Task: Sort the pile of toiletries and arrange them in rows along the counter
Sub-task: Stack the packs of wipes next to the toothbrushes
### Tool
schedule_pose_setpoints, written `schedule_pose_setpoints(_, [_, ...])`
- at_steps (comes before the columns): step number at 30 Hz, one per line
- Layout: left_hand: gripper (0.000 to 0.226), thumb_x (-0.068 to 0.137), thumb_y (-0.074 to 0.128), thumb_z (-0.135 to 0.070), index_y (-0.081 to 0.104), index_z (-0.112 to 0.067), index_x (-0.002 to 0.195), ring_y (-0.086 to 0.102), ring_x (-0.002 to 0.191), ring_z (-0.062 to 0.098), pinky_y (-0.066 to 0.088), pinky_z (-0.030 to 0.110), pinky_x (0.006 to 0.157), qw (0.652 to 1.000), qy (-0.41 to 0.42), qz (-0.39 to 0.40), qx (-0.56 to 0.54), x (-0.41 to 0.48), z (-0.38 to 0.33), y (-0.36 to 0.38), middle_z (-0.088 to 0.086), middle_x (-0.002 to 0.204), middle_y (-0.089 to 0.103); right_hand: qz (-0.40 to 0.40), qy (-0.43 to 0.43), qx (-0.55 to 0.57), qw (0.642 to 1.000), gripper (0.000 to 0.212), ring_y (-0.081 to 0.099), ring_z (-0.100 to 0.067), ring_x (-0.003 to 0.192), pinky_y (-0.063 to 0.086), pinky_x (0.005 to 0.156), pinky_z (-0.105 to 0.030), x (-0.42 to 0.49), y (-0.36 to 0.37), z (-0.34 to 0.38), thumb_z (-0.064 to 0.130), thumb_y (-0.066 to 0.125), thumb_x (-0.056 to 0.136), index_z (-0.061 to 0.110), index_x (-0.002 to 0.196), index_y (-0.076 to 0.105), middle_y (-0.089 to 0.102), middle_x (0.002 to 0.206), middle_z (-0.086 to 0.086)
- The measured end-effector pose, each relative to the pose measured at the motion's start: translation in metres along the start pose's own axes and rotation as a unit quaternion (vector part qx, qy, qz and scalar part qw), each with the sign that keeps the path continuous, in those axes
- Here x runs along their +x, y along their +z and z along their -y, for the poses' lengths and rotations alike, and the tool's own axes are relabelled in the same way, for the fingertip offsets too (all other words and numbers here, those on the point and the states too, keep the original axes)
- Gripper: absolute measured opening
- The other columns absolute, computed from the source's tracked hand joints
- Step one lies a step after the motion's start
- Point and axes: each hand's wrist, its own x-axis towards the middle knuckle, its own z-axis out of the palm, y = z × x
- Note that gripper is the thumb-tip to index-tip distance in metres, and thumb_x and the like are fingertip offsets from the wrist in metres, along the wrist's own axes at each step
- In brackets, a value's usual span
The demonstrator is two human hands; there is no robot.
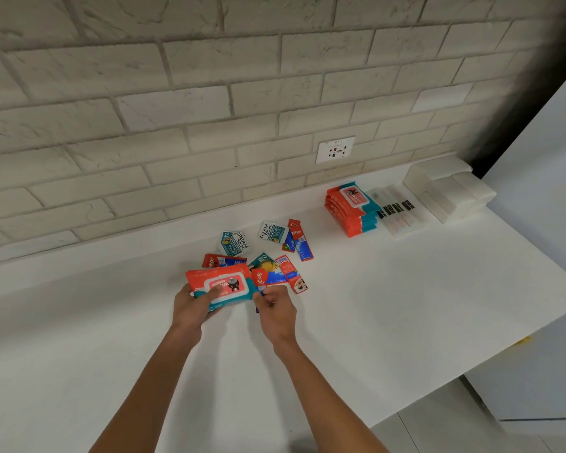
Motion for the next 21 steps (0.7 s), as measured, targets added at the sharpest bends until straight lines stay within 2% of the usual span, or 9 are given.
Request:
schedule_pose_setpoints(2, [0.055, 0.081, 0.088, -0.021, 0.062, -0.025, 0.129, 0.07, 0.109, 0.027, 0.061, 0.051, 0.09, 0.999, -0.003, 0.0, -0.038, -0.011, -0.001, 0.003, 0.005, 0.121, 0.071, 0.013, 0.068, 0.043, 0.997, 0.019, 0.073, -0.011, 0.09, 0.061, 0.08, -0.029, -0.013, -0.007, 0.004, 0.042, 0.071, 0.1, 0.026, 0.105, 0.062, 0.074, 0.099, 0.006])
schedule_pose_setpoints(5, [0.061, 0.078, 0.089, -0.021, 0.061, -0.029, 0.132, 0.068, 0.113, 0.025, 0.06, 0.052, 0.093, 0.996, -0.018, 0.02, -0.082, -0.034, 0.001, 0.015, 0.002, 0.122, 0.071, 0.072, 0.154, 0.163, 0.972, 0.03, 0.077, -0.015, 0.095, 0.063, 0.078, -0.025, -0.028, -0.017, 0.016, 0.048, 0.07, 0.1, 0.021, 0.115, 0.068, 0.079, 0.104, 0.001])
schedule_pose_setpoints(7, [0.06, 0.077, 0.09, -0.019, 0.063, -0.027, 0.13, 0.069, 0.114, 0.025, 0.061, 0.049, 0.091, 0.992, -0.026, 0.063, -0.105, -0.051, 0.005, 0.028, 0.002, 0.122, 0.073, 0.099, 0.157, 0.253, 0.95, 0.036, 0.077, -0.016, 0.103, 0.061, 0.082, -0.027, -0.033, -0.023, 0.023, 0.049, 0.069, 0.1, 0.02, 0.121, 0.071, 0.081, 0.109, 0.0])
schedule_pose_setpoints(10, [0.059, 0.076, 0.09, -0.021, 0.064, -0.027, 0.129, 0.07, 0.113, 0.025, 0.063, 0.044, 0.084, 0.989, -0.032, 0.101, -0.101, -0.071, 0.012, 0.047, 0.002, 0.122, 0.074, 0.083, 0.145, 0.354, 0.92, 0.034, 0.077, -0.019, 0.108, 0.062, 0.087, -0.032, -0.032, -0.038, 0.032, 0.038, 0.07, 0.102, 0.02, 0.131, 0.068, 0.081, 0.116, -0.001])
schedule_pose_setpoints(15, [0.067, 0.069, 0.09, -0.033, 0.064, -0.026, 0.13, 0.07, 0.114, 0.024, 0.06, 0.051, 0.093, 0.987, -0.028, 0.142, -0.067, -0.083, 0.011, 0.071, 0.002, 0.123, 0.072, 0.044, 0.121, 0.346, 0.929, 0.032, 0.078, -0.024, 0.108, 0.062, 0.099, -0.042, -0.021, -0.083, 0.034, 0.031, 0.07, 0.103, 0.015, 0.13, 0.07, 0.081, 0.114, -0.003])
schedule_pose_setpoints(21, [0.048, 0.081, 0.084, -0.042, 0.073, -0.021, 0.122, 0.074, 0.108, 0.024, 0.06, 0.049, 0.095, 0.974, -0.026, 0.226, 0.005, -0.081, -0.012, 0.1, 0.004, 0.118, 0.076, 0.099, 0.104, 0.294, 0.945, 0.033, 0.078, -0.028, 0.105, 0.064, 0.084, -0.038, -0.004, -0.156, 0.041, 0.03, 0.071, 0.101, 0.011, 0.128, 0.071, 0.08, 0.118, -0.01])
